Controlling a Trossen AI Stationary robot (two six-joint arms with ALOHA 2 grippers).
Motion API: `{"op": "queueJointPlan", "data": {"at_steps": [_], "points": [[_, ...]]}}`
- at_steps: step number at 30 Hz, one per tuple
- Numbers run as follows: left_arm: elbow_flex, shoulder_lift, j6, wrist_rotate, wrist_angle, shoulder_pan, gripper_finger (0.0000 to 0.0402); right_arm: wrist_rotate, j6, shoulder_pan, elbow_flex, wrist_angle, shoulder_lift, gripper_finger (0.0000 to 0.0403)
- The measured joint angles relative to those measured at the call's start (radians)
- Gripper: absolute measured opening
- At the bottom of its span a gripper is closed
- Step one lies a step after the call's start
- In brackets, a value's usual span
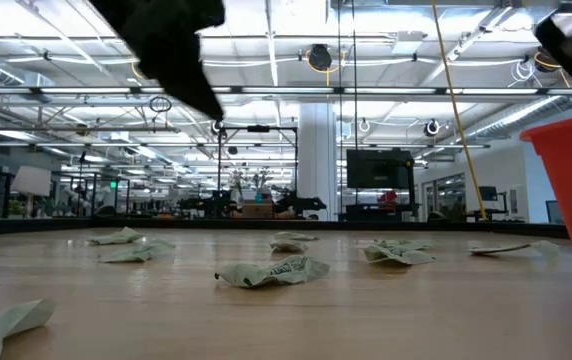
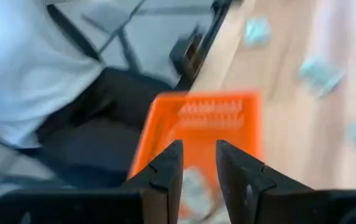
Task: Pick and place Stevia / Truvia into bins
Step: Put the stevia packet into the orange bin
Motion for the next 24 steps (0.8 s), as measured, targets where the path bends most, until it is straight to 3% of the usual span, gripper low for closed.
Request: {"op": "queueJointPlan", "data": {"at_steps": [3,6,9,16,20,24], "points": [[-0.023,0.009,-0.126,0.123,-0.100,-0.022,0.0182,0.138,-0.166,-0.012,-0.001,-0.004,-0.037,0.0091],[-0.055,0.058,-0.198,0.152,-0.115,-0.073,0.0182,0.251,-0.281,-0.020,-0.007,0.002,-0.059,0.0091],[-0.079,0.095,-0.310,0.089,-0.159,-0.113,0.0182,0.285,-0.330,-0.036,-0.008,-0.007,-0.058,0.0091],[-0.088,0.137,-0.347,-0.161,-0.220,-0.128,0.0182,0.342,-0.386,-0.075,-0.009,0.027,-0.051,0.0091],[-0.089,0.199,-0.407,-0.149,-0.213,-0.095,0.0182,0.414,-0.454,-0.087,-0.009,0.048,-0.055,0.0091],[-0.089,0.272,-0.416,-0.147,-0.236,-0.073,0.0181,0.416,-0.535,-0.108,-0.009,0.060,-0.056,0.0091]]}}
